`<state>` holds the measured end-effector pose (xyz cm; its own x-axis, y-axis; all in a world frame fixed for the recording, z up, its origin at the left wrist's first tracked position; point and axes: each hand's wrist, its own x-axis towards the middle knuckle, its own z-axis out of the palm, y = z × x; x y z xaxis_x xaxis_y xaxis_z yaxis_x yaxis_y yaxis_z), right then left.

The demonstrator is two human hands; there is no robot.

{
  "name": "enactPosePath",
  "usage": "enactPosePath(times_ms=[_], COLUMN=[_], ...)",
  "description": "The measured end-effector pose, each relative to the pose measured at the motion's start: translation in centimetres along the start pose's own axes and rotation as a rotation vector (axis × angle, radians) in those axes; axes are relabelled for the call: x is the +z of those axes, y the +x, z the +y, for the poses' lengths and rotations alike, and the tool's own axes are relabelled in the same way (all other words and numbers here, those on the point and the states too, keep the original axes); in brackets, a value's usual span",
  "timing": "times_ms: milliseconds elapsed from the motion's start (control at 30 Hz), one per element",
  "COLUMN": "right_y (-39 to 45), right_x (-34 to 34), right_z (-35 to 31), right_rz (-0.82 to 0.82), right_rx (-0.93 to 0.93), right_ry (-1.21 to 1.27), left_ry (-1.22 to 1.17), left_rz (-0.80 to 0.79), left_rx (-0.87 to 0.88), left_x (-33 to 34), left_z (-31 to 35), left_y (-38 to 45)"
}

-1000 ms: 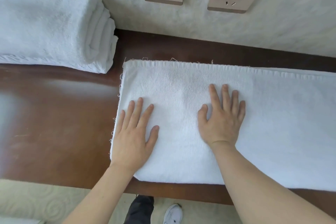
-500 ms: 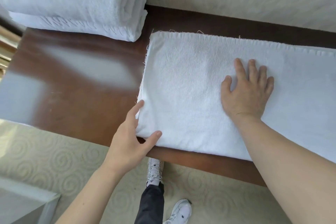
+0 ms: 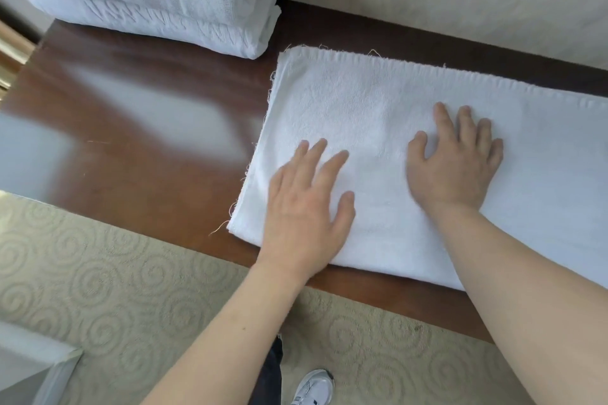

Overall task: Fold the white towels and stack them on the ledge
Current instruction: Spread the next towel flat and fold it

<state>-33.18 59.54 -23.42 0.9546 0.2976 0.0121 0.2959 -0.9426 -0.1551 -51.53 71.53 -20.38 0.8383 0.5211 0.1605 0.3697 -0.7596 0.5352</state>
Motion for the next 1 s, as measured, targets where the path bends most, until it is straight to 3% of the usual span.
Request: enactPosePath(times_ms=[100,167,300,333,400,500,567,667,767,867,933,1000], right_y=[0.0,0.1,0.0,0.0,0.0,0.0,0.0,0.0,-0.2,0.0,-0.1,-0.1], right_x=[-0.1,-0.1,0.0,0.0,-0.1,-0.2,-0.2,-0.2,-0.2,-0.2,-0.3,-0.4], right_z=[0.1,0.2,0.1,0.1,0.1,0.1,-0.1,0.0,0.1,0.0,-0.1,-0.1], right_rz=[-0.011,-0.018,-0.032,-0.035,-0.043,-0.014,-0.001,-0.005,-0.008,0.000,0.014,0.021], right_rx=[0.019,0.020,0.006,0.006,0.008,0.024,0.027,0.025,0.014,0.021,0.028,0.030], right_ry=[0.008,-0.006,-0.014,-0.017,-0.003,0.005,0.022,0.038,0.033,0.042,0.047,0.050], left_ry=[0.139,0.286,0.367,0.398,0.411,0.320,0.340,0.369,0.435,0.430,0.324,0.297], left_rz=[-0.294,-0.328,-0.205,-0.188,-0.173,-0.350,-0.397,-0.376,-0.340,-0.310,-0.305,-0.374], left_rx=[0.193,0.199,-0.216,-0.243,-0.095,0.255,0.340,0.309,0.066,-0.078,0.004,0.249], left_x=[2.9,3.4,1.5,1.6,2.9,6.1,6.9,6.1,4.2,3.9,4.7,6.0], left_z=[1.9,-0.2,-5.3,-5.0,-2.6,1.9,2.5,0.0,-3.6,-3.0,-0.5,1.5], left_y=[1.4,2.7,6.9,7.5,8.1,8.3,9.6,12.5,15.3,16.0,15.2,13.9])
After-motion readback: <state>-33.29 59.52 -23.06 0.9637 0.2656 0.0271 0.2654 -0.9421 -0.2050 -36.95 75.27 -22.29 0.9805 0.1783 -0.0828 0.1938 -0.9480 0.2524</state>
